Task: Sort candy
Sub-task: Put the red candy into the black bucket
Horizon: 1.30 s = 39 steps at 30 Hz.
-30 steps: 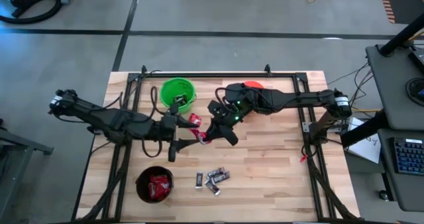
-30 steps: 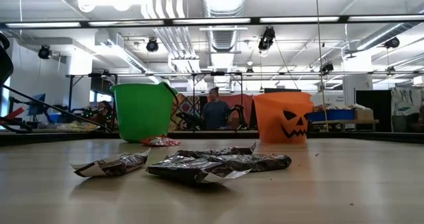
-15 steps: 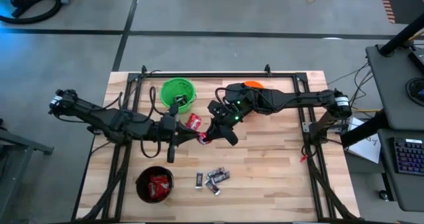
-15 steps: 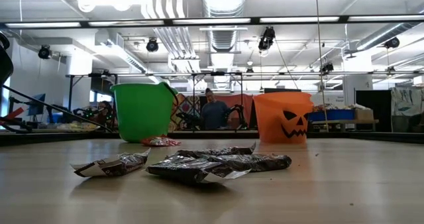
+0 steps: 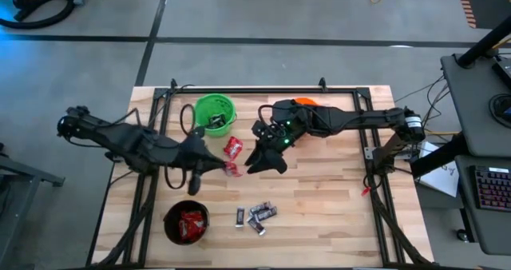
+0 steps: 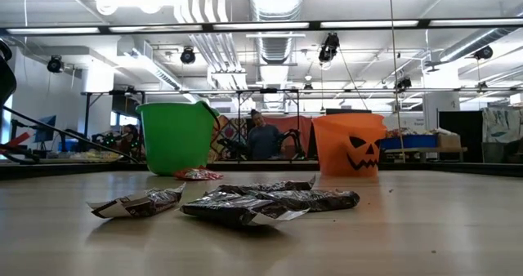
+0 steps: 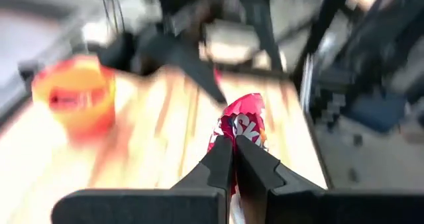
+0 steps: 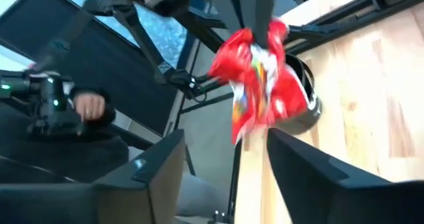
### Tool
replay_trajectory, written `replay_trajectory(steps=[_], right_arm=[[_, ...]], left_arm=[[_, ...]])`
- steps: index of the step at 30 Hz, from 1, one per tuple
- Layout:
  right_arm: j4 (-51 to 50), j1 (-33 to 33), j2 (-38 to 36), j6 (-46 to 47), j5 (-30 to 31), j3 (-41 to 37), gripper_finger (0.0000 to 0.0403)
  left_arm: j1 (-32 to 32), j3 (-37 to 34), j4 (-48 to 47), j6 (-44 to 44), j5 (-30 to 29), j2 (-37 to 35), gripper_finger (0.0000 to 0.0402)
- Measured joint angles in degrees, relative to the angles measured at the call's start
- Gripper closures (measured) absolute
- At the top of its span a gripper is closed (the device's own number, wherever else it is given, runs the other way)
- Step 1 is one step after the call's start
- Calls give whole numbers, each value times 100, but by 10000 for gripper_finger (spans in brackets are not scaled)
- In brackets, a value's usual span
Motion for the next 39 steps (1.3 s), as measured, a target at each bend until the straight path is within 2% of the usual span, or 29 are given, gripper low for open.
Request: replay_trajectory(steps=[7, 11, 18, 25, 39], right_arm=[[-462, -34, -10, -63, 24, 0, 154], [-656, -29, -10, -93, 135, -1, 146], [-759, -34, -10, -103, 466, -7, 148], [-850, -29, -8, -68, 482, -9, 145], [-1704, -9, -3, -94, 496, -13, 127]], left_arm=[[-577, 1264, -3235, -1554, 772, 259, 402], [-1099, 1482, -4258, -2420, 1223, 537, 401], [-1899, 1352, -4430, -2900, 1395, 1212, 401], [-2407, 1345, -4524, -3073, 1388, 1911, 401], [-2500, 1343, -4554, -3025, 1393, 2687, 401]])
